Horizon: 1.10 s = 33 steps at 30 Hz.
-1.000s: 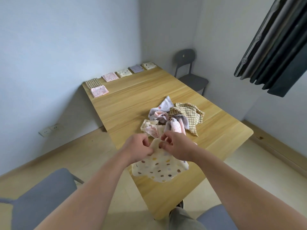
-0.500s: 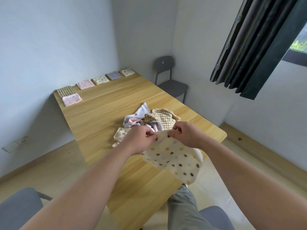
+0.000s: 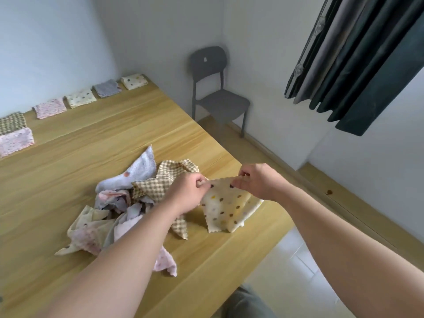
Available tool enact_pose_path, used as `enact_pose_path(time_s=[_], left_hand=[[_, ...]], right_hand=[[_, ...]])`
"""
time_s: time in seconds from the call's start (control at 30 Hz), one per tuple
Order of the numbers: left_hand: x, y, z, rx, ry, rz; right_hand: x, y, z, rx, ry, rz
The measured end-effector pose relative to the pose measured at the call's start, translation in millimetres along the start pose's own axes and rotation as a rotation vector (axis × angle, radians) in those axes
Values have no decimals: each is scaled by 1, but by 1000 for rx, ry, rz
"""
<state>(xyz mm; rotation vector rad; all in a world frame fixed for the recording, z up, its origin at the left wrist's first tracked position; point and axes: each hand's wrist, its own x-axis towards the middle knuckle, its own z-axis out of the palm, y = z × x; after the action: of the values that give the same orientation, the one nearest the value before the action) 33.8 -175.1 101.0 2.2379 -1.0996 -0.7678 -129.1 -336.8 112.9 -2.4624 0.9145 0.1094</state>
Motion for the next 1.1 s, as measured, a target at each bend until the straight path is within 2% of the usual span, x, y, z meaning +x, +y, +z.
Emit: enact_pose_path(time_s=[0.07,0.17,0.27,0.33,0.47,0.57,0.67,0.83,1.1], left_hand=[[20,10,6,-54,50,2],[37,11,13,-274,116,17],[47,1,34,-482,163,45],[51,-10,52,-537,206,48],[49,-38,101,-477,309,80],[40,-61,131,-380,381,101],[19,-75,151,-380,412,126],[-28,-66,163,-382,452,113],[-86,-77,177,-284,464,101]], right_hand=[[16,19,-8,34,58,-47],[28,38,-10,25,213,-176],[33,58,8,-41,381,-303],[32,70,28,-42,416,-330],[28,92,75,-116,349,-344],[22,112,109,-270,245,-329],[8,126,128,-349,273,-301],[-30,127,120,-128,375,-208],[-81,127,140,168,325,-150]])
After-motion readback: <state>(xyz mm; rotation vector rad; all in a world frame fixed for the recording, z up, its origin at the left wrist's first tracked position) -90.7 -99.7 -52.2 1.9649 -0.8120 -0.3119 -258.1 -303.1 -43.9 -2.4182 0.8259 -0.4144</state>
